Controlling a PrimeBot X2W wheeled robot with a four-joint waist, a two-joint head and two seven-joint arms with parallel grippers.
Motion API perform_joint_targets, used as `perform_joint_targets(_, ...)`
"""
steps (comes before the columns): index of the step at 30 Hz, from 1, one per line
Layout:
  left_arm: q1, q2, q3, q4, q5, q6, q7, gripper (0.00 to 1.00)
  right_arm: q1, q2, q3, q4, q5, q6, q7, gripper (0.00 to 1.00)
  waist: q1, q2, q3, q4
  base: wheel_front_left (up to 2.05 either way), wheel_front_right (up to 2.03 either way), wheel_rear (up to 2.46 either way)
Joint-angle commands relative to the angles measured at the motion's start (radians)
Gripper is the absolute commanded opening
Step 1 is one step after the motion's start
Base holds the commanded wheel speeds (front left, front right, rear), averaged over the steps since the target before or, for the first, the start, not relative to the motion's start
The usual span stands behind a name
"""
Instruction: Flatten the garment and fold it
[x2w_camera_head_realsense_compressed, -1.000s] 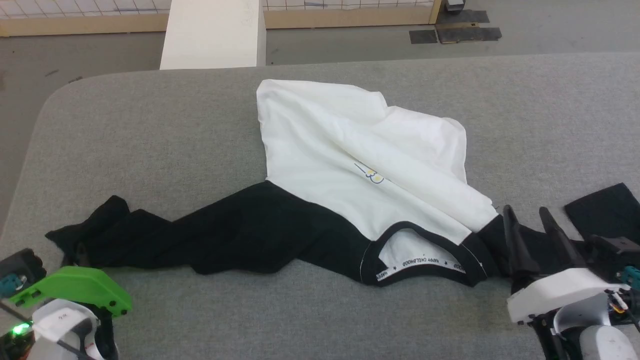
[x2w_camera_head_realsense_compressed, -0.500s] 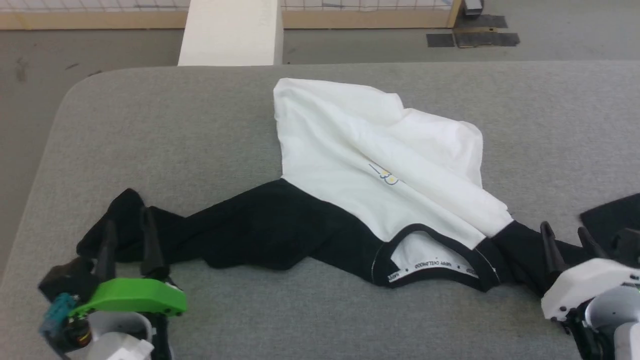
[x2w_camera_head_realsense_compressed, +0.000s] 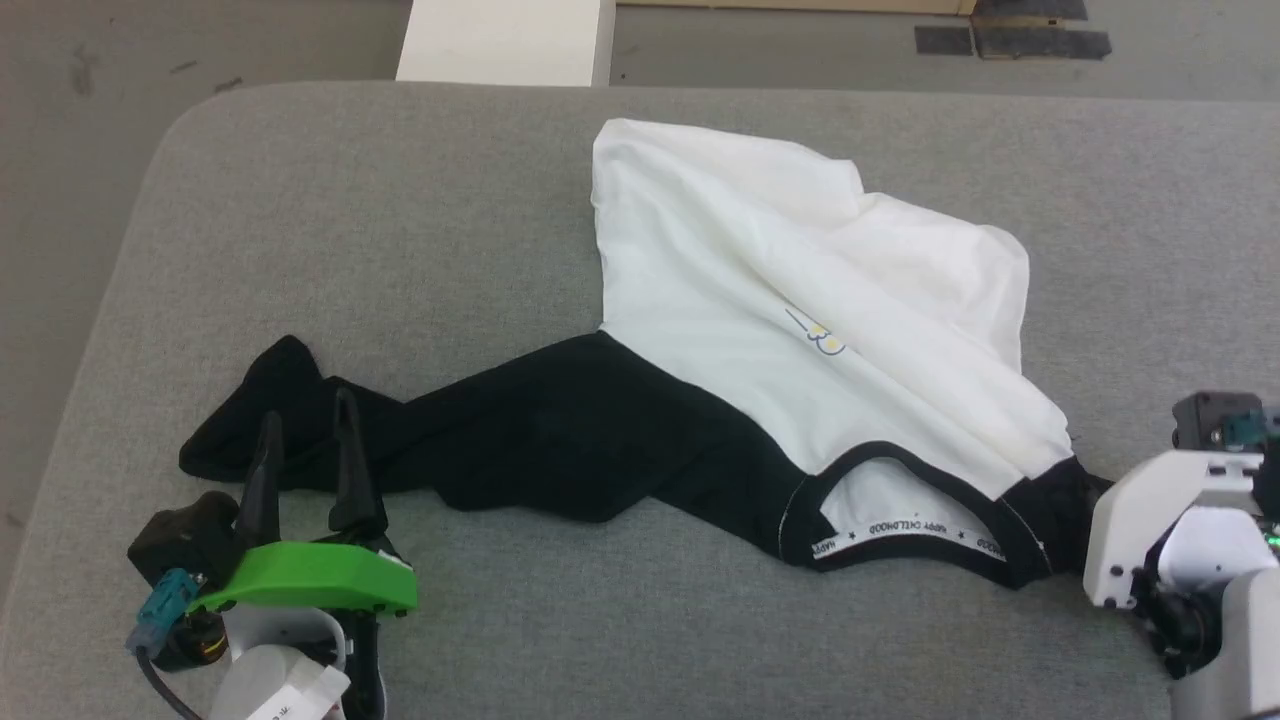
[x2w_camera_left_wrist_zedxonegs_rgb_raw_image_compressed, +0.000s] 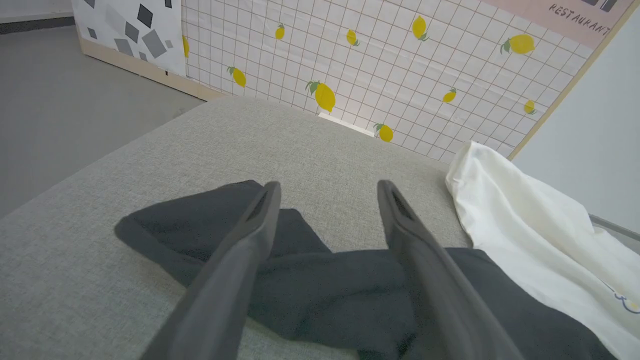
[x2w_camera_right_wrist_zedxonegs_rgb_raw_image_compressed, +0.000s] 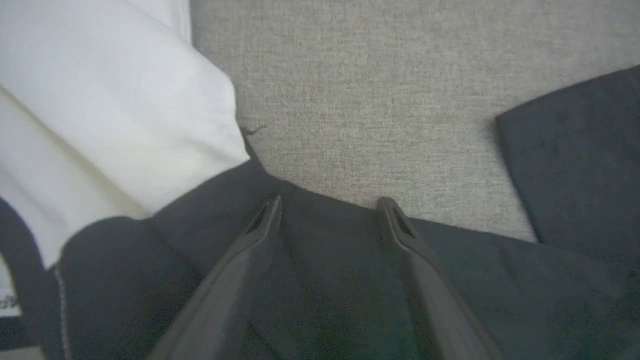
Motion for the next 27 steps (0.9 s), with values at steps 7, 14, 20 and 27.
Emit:
perform_joint_targets(7, -0.041, -0.017, 0.011, 0.022, 0.037, -0.035, -0.005, 1.00, -0.033, -0.071, 0.020, 0.002, 0.015, -0.002, 0.109, 0.00, 0.0000, 0.0000, 0.035, 0.022, 0.00, 0.00, 0.00)
perform_joint_targets(14, -0.067, -0.028, 0.011, 0.032, 0.054, -0.059, -0.005, 1.00, -0.185, -0.162, -0.015, -0.021, -0.048, -0.002, -0.026, 0.00, 0.0000, 0.0000, 0.060, 0.043, 0.00, 0.00, 0.00)
perform_joint_targets(20, -0.094, -0.035, 0.003, 0.041, 0.065, -0.072, -0.005, 1.00, -0.349, -0.220, -0.010, 0.068, -0.111, -0.002, -0.188, 0.00, 0.0000, 0.0000, 0.091, 0.074, 0.00, 0.00, 0.00)
perform_joint_targets(27, -0.108, -0.040, 0.002, 0.049, 0.071, -0.079, -0.005, 1.00, -0.471, -0.218, -0.029, 0.183, -0.172, -0.002, -0.356, 0.00, 0.0000, 0.0000, 0.115, 0.091, 0.00, 0.00, 0.00)
